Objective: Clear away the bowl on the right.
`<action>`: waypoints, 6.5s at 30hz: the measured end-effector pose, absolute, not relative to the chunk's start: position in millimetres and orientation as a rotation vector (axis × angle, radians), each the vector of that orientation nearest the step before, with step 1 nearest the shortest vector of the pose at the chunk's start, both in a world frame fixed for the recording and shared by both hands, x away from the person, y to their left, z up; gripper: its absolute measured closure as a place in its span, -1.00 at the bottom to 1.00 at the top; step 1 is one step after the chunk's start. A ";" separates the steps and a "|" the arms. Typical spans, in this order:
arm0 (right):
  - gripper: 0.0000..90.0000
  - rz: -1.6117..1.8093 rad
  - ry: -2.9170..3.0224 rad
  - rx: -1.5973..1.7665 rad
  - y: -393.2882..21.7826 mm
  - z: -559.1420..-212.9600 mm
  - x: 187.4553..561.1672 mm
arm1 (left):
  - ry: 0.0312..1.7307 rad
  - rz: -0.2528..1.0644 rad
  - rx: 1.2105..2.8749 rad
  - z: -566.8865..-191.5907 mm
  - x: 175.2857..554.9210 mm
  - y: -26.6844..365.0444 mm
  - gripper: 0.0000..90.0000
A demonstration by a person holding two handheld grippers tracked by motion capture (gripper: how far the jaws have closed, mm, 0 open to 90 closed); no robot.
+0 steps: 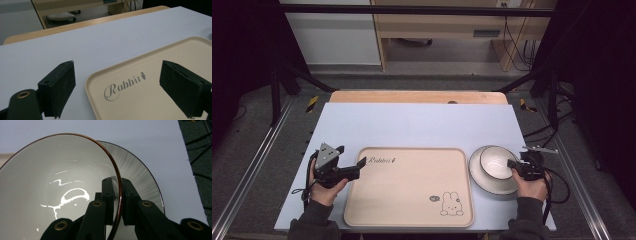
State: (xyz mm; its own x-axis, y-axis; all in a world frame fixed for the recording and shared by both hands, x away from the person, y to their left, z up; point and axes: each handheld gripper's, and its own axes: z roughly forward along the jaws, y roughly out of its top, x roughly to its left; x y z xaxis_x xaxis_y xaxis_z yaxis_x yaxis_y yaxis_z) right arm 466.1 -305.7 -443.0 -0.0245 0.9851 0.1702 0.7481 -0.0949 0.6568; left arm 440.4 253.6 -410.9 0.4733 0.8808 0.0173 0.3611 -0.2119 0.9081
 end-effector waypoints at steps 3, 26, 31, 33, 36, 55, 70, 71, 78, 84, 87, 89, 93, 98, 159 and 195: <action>0.84 0.862 1.810 1.870 -304.5 -442.1 465.8 | 1.054 0.696 1.786 -410.8 440.4 253.9 -0.71; 0.83 0.829 1.818 1.761 -288.1 -428.7 459.8 | 1.054 0.697 1.786 -410.7 440.5 254.0 -0.71; 0.83 0.825 1.821 1.759 -288.0 -428.2 459.4 | 1.054 0.697 1.786 -410.7 440.4 254.1 -0.71; 0.82 0.826 1.822 1.758 -288.1 -428.0 459.2 | 1.054 0.697 1.786 -410.7 440.4 253.9 -0.71; 0.82 0.823 1.821 1.754 -288.4 -427.8 459.0 | 1.055 0.697 1.787 -410.8 440.5 253.8 -0.71; 0.82 0.866 1.814 1.727 -286.3 -416.9 452.8 | 1.055 0.696 1.787 -411.2 441.0 253.2 -0.71; 0.83 0.893 1.828 1.707 -284.1 -412.3 449.5 | 1.057 0.692 1.784 -411.0 441.8 253.3 -0.71; 0.83 0.898 1.828 1.708 -283.7 -411.9 449.3 | 1.056 0.692 1.784 -411.1 441.9 253.0 -0.71; 0.82 0.924 1.831 1.692 -281.7 -407.9 447.5 | 1.059 0.690 1.784 -411.5 442.4 253.5 -0.71; 0.83 0.933 1.839 1.685 -278.1 -404.7 446.2 | 1.056 0.691 1.785 -411.0 442.1 253.3 -0.71; 0.82 0.935 1.843 1.677 -276.5 -403.6 446.0 | 1.058 0.691 1.784 -411.2 442.2 253.7 -0.71; 0.83 0.936 1.846 1.673 -274.8 -402.1 444.9 | 1.056 0.691 1.784 -411.0 441.7 253.7 -0.71; 0.83 0.942 1.851 1.654 -272.6 -399.6 444.0 | 1.055 0.691 1.784 -410.8 441.4 253.7 -0.71; 0.83 0.952 1.857 1.638 -269.9 -396.6 442.8 | 1.054 0.693 1.785 -410.9 441.3 253.8 -0.71; 0.83 1.136 2.047 1.389 -204.5 -373.7 445.5 | 1.050 0.696 1.790 -411.1 440.8 252.7 -0.71; 0.83 1.188 2.181 1.313 -150.1 -388.2 463.3 | 1.047 0.698 1.798 -411.4 440.8 252.8 -0.71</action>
State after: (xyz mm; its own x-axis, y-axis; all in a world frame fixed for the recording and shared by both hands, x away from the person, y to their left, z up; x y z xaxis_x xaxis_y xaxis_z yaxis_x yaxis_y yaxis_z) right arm 463.3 -150.1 -388.2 -0.5202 0.8438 0.1315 0.5680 0.2269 0.7911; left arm 440.8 252.8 -411.4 0.4790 0.8774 0.0251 0.3613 -0.2231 0.9054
